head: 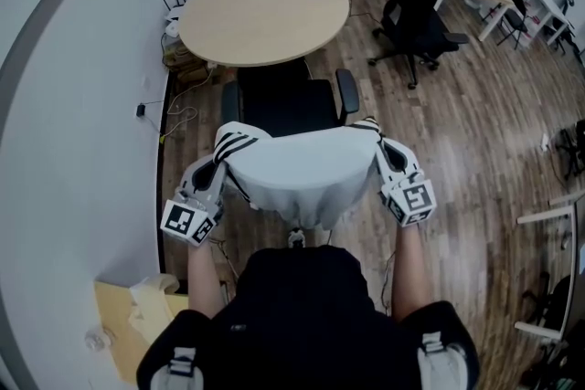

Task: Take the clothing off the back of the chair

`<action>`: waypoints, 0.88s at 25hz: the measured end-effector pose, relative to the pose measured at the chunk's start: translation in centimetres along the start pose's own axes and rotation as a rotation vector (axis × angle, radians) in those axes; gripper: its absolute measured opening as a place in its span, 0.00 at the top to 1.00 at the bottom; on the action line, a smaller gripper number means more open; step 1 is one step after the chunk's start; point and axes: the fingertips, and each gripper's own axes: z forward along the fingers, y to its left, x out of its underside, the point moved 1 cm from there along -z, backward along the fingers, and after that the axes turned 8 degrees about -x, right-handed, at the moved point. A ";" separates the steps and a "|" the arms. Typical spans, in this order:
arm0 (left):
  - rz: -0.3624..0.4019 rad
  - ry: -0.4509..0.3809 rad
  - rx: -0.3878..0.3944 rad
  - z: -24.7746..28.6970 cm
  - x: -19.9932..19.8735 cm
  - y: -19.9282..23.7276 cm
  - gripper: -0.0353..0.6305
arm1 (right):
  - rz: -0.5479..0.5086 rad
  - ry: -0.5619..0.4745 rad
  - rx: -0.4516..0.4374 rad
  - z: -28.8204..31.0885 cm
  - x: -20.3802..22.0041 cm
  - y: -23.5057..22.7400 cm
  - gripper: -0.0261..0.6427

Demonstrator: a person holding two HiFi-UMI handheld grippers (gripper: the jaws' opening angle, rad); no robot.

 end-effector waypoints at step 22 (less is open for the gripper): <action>-0.003 0.031 -0.213 -6.8 -1.9 -5.5 0.93 | -0.006 0.032 -0.115 -5.5 -0.8 2.5 0.96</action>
